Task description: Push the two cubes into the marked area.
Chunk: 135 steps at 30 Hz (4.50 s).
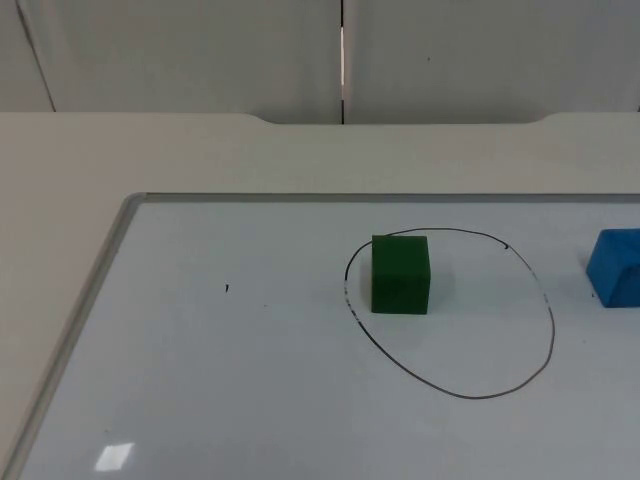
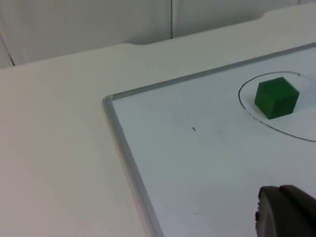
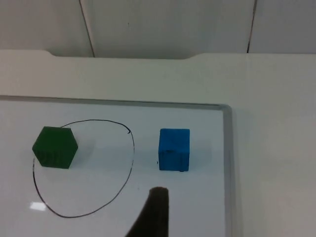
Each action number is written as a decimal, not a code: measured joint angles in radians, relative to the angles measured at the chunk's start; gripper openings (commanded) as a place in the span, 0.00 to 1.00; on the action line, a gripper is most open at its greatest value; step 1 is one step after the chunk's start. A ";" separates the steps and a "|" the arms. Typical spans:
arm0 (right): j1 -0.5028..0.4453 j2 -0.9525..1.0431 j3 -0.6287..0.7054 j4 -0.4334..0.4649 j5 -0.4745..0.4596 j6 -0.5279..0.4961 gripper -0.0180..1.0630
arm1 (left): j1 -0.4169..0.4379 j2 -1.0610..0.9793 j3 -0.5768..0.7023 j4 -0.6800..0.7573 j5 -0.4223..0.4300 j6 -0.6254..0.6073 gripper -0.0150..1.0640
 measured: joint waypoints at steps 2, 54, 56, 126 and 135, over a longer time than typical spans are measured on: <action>0.000 0.031 -0.015 0.000 -0.014 0.000 0.69 | 0.000 0.000 0.003 0.005 0.002 -0.001 0.01; 0.000 1.375 -0.204 -0.001 -0.704 -0.002 0.02 | 0.000 0.000 0.022 0.044 0.033 -0.019 0.01; 0.000 1.417 -0.204 -0.001 -0.746 -0.002 0.02 | 0.000 0.000 0.022 0.044 0.033 -0.019 0.01; 0.032 1.784 -0.437 0.077 -0.608 0.002 0.02 | 0.000 0.000 0.022 0.044 0.033 -0.019 0.01; 0.032 1.784 -0.437 0.081 -0.619 0.002 0.02 | 0.000 0.000 0.022 0.044 0.033 -0.019 0.01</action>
